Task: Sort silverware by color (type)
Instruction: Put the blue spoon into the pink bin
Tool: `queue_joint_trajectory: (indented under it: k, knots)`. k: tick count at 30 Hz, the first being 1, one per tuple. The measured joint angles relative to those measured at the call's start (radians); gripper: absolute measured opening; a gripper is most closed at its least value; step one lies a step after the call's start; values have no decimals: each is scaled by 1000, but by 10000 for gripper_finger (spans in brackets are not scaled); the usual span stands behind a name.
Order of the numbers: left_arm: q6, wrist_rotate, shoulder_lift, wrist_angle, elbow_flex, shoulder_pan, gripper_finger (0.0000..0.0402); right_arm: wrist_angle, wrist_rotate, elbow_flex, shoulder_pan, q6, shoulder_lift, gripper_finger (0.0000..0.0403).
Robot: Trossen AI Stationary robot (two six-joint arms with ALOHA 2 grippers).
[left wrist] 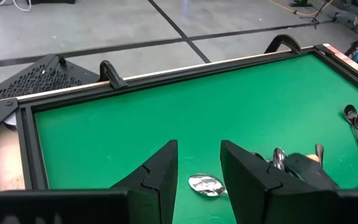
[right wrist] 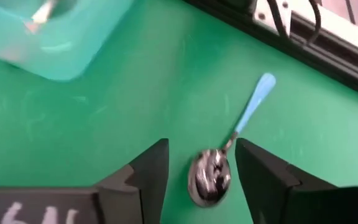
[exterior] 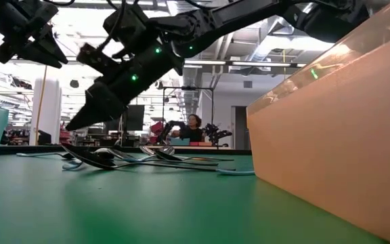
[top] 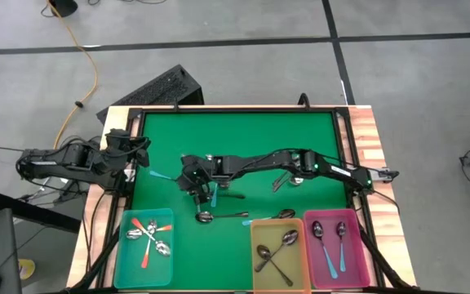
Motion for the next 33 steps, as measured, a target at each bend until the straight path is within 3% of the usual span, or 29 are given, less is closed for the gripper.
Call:
queue_joint_trajectory:
  k: [23,33]
  knots:
    - [0,-1,0,0,0,0,105,68,-33,-67,-19,-14,17,195]
    - [0,1,0,-1,0,0,105,109,-50,-63,-33,75,64,194]
